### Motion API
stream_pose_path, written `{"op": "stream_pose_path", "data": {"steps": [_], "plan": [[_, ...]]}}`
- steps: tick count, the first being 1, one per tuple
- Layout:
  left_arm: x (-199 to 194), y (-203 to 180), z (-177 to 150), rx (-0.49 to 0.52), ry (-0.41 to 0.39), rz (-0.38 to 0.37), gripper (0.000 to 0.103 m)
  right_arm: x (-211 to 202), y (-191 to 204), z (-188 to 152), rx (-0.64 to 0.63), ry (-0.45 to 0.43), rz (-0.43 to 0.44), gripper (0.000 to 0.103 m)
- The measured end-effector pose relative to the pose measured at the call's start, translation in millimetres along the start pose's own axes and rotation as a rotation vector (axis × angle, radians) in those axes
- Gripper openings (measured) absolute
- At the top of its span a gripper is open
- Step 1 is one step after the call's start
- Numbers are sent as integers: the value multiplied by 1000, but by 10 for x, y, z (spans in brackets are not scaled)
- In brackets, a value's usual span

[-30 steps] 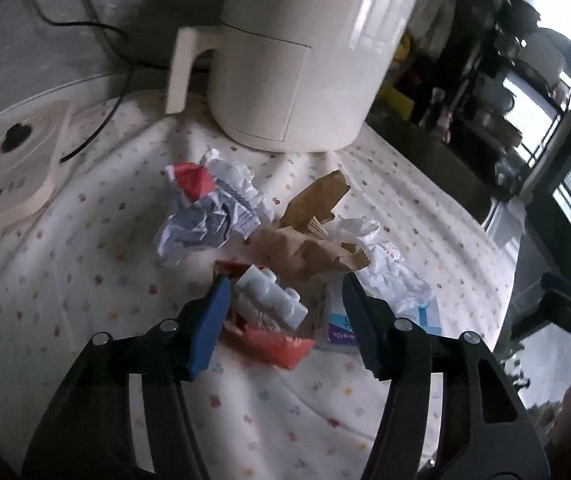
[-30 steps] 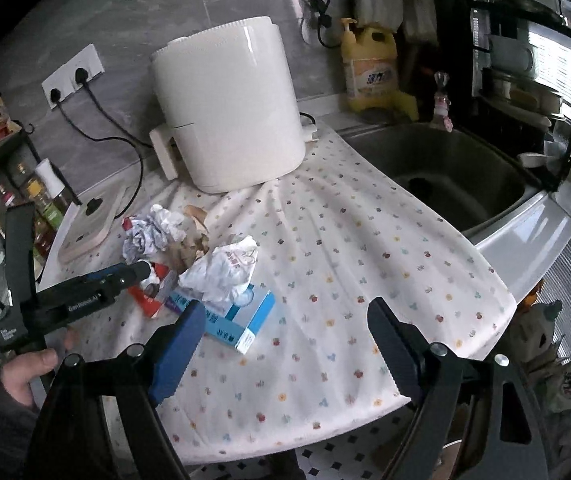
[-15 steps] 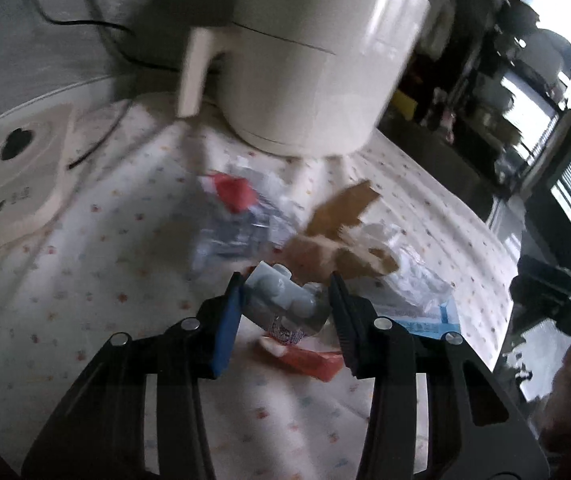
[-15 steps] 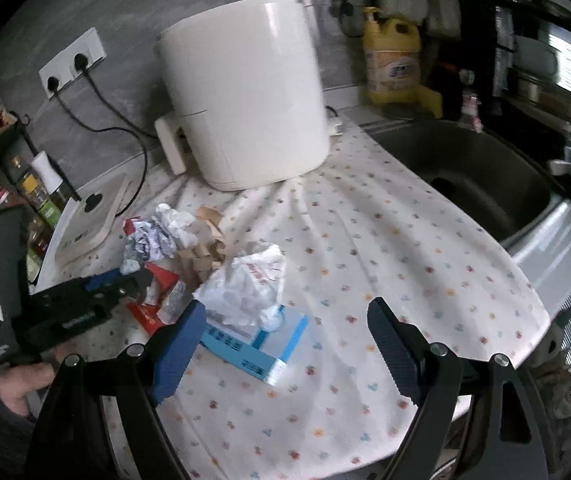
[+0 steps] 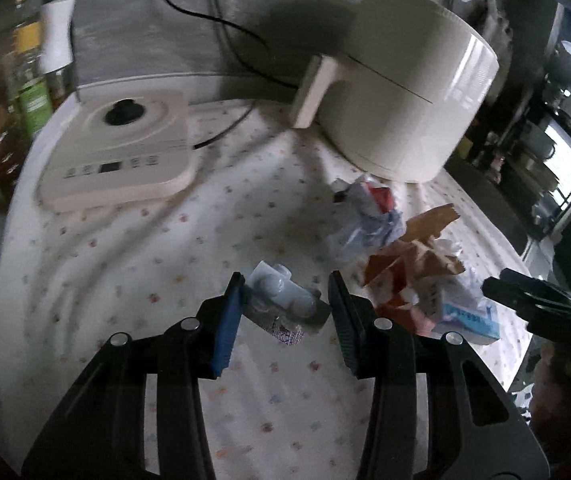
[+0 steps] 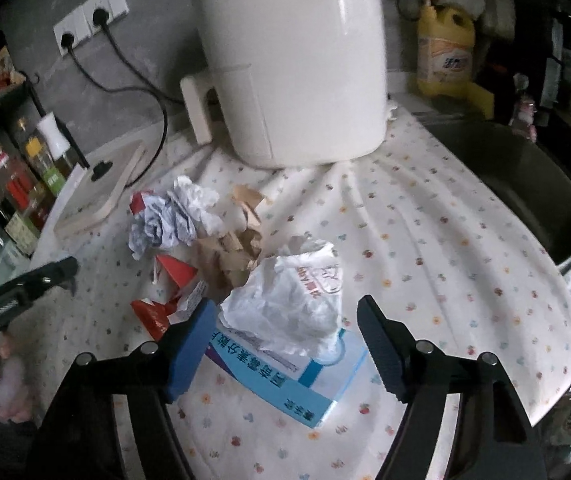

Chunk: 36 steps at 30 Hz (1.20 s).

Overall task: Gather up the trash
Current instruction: 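Grasp a small white plastic piece with the left tool while the right tool grasps white tissue, then carry the white plastic piece and tissue over the white bin with both tools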

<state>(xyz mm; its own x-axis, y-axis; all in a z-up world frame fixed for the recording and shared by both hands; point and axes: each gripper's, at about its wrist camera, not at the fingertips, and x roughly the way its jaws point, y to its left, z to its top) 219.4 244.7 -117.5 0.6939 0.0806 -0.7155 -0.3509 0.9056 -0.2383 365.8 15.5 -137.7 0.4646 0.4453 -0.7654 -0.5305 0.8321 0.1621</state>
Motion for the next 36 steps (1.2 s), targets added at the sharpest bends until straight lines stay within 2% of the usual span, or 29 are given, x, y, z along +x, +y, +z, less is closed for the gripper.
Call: {"op": "stream_pose_path", "data": {"steps": [1,3,4,5,8,15,25,36], "plan": [[-29,29,-15,-3,-2,6,43,46,11,-2,-6,8,-6,67],[-56,69,-31,-9,-5,14,43,147,9,-21,-6,36,-20,52],[-76,79,-43,-11,-7,17,43,168,-6,-30,1,35,-34,42],[-82,79,-49,-11,-8,18,43,161,-19,-27,3,30,-39,27],[-117,49,-74,-14,-15,13,43,117,-97,-20,23,34,-17,10],[-204,-245,-115,27,-32,-21,43,-237,-258,-100,45,-28,-18,6],[-370,-899,-330,93,-46,-96,43,-1051,-587,-419,112,-109,27,5],[-530,-1845,-846,210,21,-219,43,-1862,-1225,-1228,231,-116,-57,5]]}}
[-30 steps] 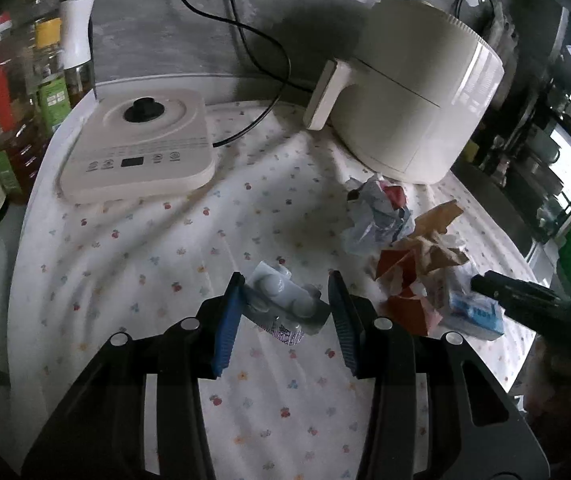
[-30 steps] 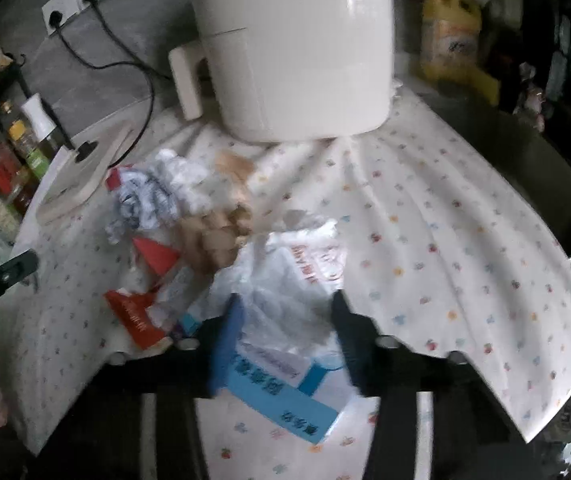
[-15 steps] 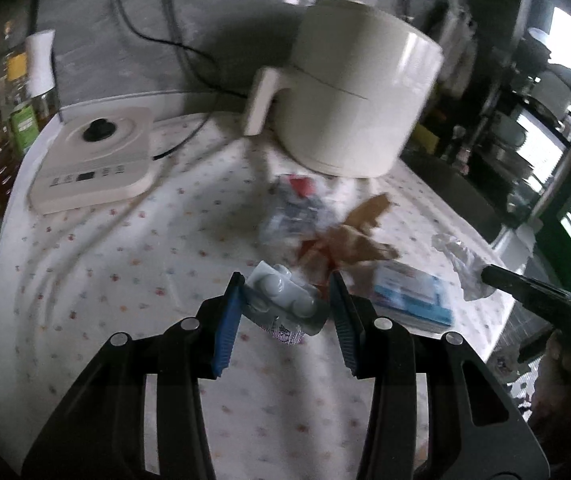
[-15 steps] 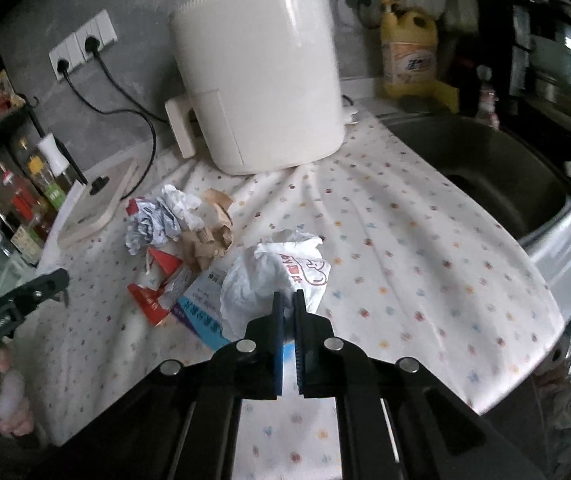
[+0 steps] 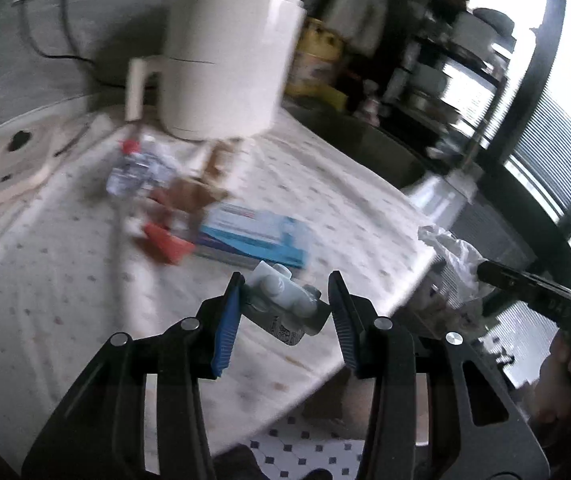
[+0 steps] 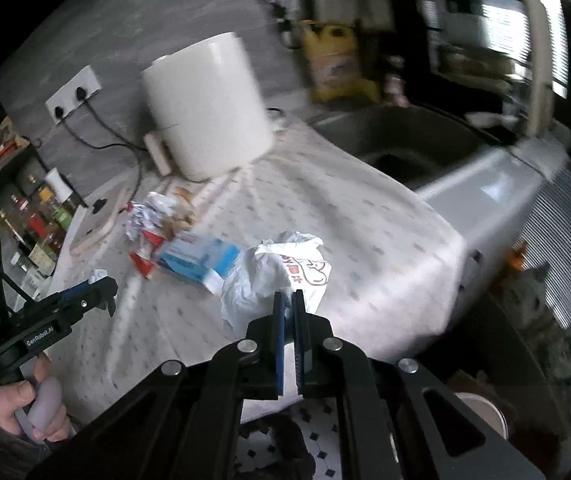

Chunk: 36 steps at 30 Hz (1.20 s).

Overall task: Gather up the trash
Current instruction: 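Carry the white plastic piece and tissue over the white bin with both tools, then open the right tool to drop the tissue into the bin while the left tool holds its piece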

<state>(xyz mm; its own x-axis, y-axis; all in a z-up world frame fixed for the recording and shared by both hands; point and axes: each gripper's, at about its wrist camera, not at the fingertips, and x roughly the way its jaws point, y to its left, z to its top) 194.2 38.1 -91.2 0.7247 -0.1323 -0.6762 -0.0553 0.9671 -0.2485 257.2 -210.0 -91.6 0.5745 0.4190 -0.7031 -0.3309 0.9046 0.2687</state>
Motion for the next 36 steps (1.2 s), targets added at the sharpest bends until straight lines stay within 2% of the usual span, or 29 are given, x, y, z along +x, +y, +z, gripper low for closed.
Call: {"op": "stream_pose_path", "data": {"steps": [16,25,27,28,29,30,31,36], "plan": [[275,-1292,-543,147,110,-168,43,-778,-1163,-945,166,28,-177,5],[553,-1772,-868,221,187,-227,43,-746,-1638,-1435,255,79,-240,9],[607,-1855,-930,234,199,-232,43,-683,-1722,-1529,272,103,-241,15],[624,-1890,-956,240,203,-232,43,-668,-1769,-1586,279,110,-239,31],[652,-1929,-987,246,207,-231,43,-670,-1801,-1632,283,111,-240,54],[668,-1949,-1008,247,210,-231,43,-689,-1827,-1669,287,103,-241,62],[692,-1968,-1031,247,216,-232,43,-727,-1855,-1720,289,91,-245,65],[815,-2101,-1161,265,255,-248,43,-899,-2040,-1938,348,101,-278,63]]}}
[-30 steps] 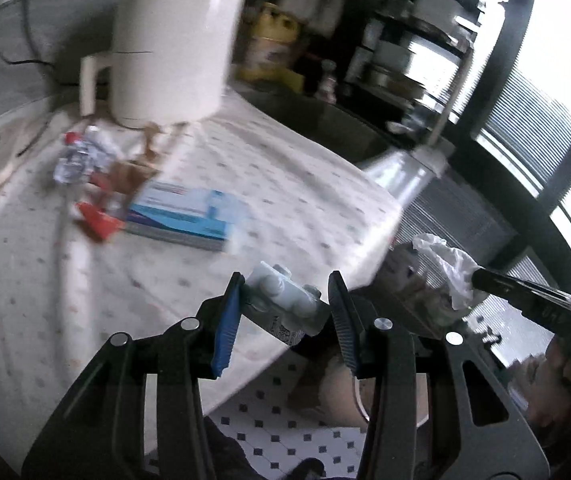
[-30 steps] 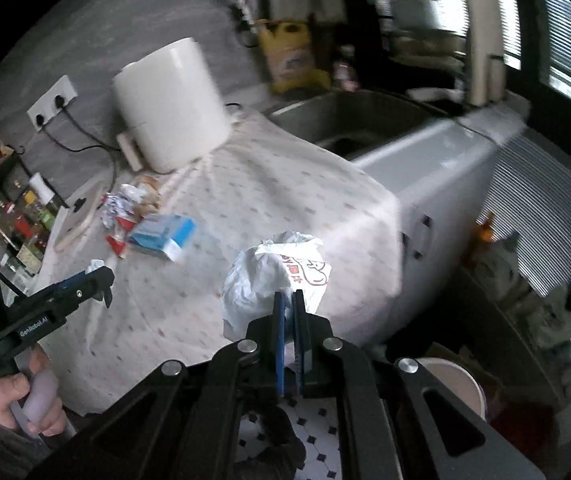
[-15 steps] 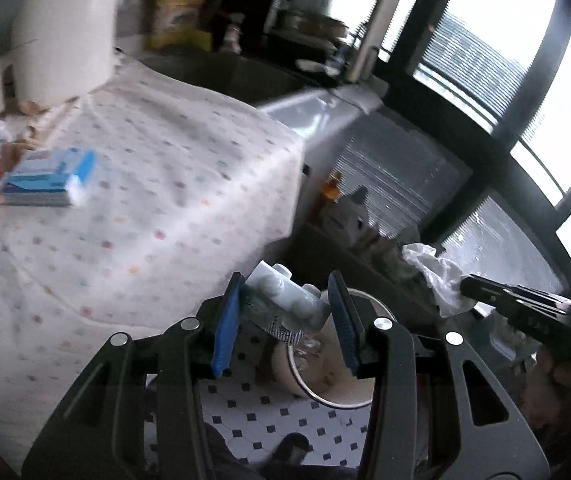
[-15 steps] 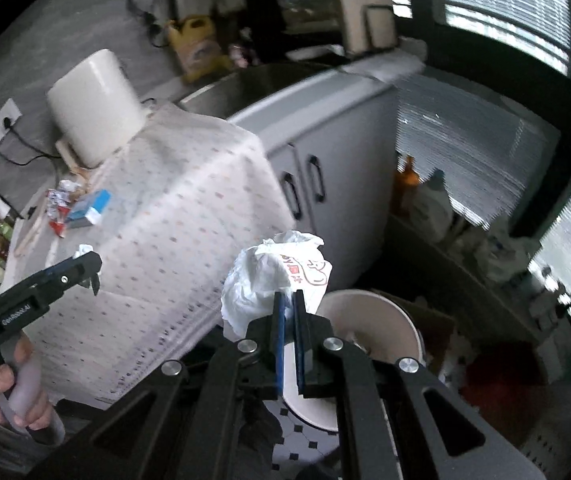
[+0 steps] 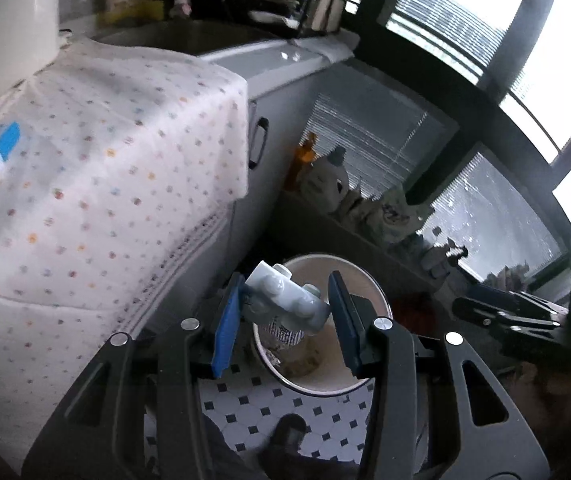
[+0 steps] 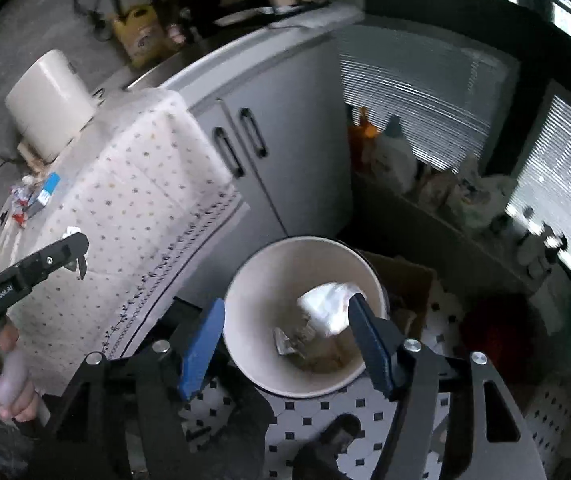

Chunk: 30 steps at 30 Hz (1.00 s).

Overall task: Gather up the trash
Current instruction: 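Open the right tool to drop the tissue into the bin while the left tool holds its piece, then open the left tool to drop the white plastic piece into the bin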

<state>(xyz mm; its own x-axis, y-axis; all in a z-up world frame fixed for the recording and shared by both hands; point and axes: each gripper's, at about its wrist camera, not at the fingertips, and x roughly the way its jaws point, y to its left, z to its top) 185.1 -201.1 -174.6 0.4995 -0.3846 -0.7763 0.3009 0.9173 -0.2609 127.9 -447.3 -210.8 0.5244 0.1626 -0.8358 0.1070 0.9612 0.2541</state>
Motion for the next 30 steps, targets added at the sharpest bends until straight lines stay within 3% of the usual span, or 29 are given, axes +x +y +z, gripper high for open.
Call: {"op": "stream_pose_path", "data": {"steps": [14,15,20,25,30], "plan": [[344,-625,19,94,58,-124,44,-537,-550,-131,95,-71,-98,64],[351,-686,33,100,57,-141,46,-558,-575,-129,99,-74,-101,64],[301,-834,101,119,27,-165,83,-686,-635,-110,110,-102,-109,64],[89,-689,193,89,-27,-119,94,-706,-559,-46,97,-117,-86,64],[-165,-413,237,44,-74,-36,97,-654,-324,76,49,-126,-44,76]]}}
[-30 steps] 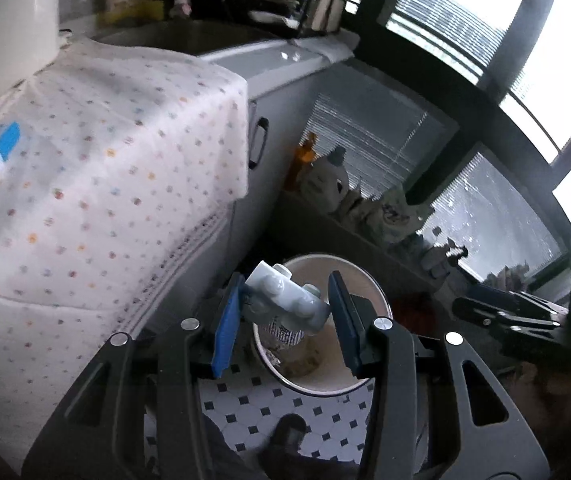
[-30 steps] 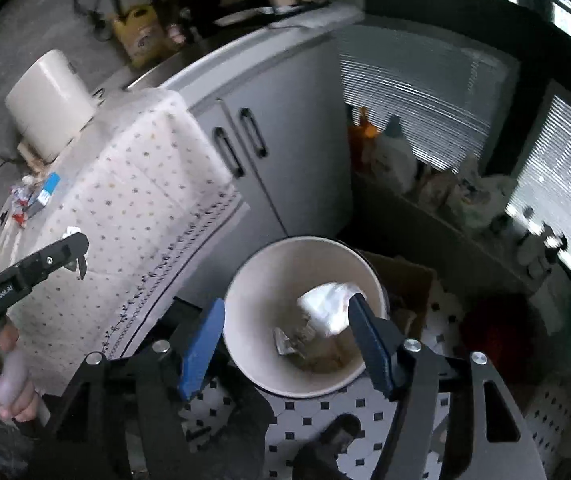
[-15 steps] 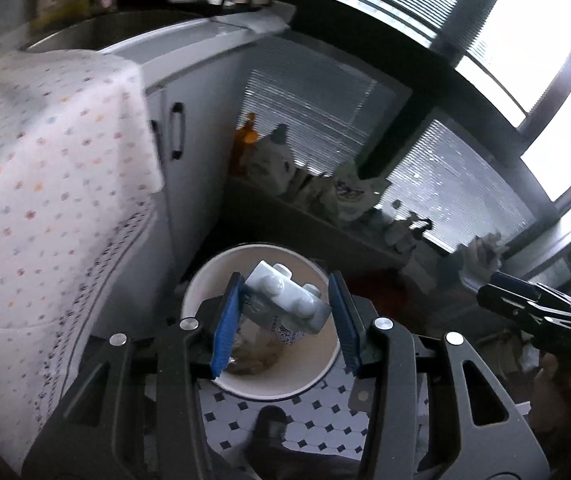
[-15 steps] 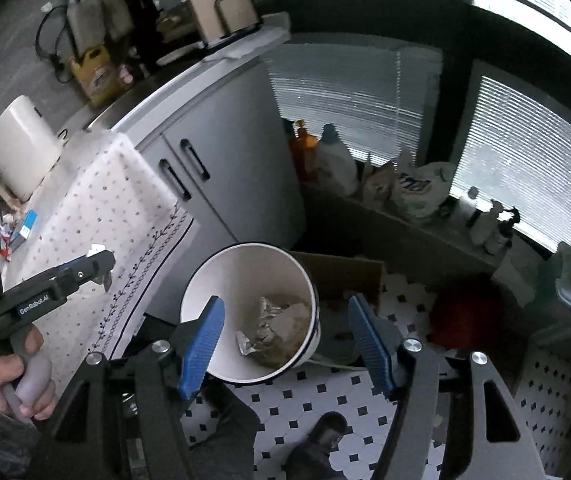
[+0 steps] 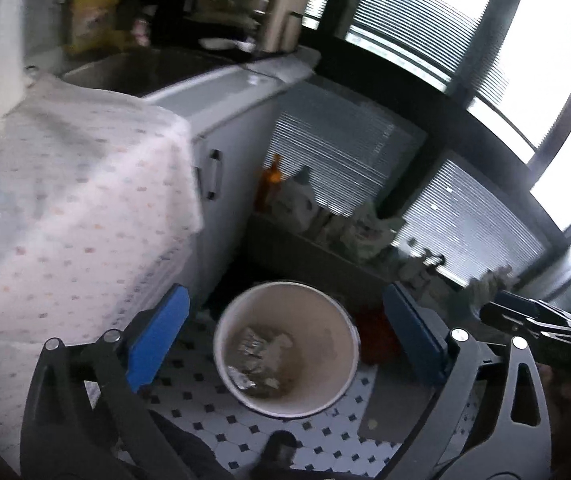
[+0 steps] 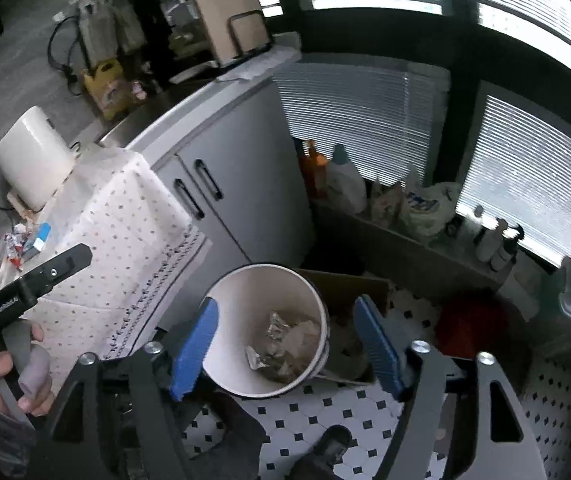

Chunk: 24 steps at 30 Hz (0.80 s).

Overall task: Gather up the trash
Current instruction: 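Open the left tool to drop the white plastic piece into the bin, then bring both tools back over the remaining trash on the counter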

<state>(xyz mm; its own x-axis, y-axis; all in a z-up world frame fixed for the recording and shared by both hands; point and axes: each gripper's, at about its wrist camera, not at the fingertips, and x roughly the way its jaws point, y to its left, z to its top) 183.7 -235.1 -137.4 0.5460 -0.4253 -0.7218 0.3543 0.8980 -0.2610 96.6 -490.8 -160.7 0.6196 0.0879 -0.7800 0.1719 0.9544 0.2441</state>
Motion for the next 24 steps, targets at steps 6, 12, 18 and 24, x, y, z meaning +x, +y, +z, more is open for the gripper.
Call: {"op": "stream_pose_path", "data": {"steps": [6,12,18,24], "plan": [[-322,394,18,-70,-42,93,97,72,444,194,-71,-23,67,87],[-694,830,28,-141,-100,183,97,162,929,363,-143,-35,141,93],[-1010,1326,1,-211,-143,267,97,290,1473,514,-216,-32,213,94],[-1281,1807,-20,-294,-183,337,97,425,2011,617,-283,-21,267,94]]}}
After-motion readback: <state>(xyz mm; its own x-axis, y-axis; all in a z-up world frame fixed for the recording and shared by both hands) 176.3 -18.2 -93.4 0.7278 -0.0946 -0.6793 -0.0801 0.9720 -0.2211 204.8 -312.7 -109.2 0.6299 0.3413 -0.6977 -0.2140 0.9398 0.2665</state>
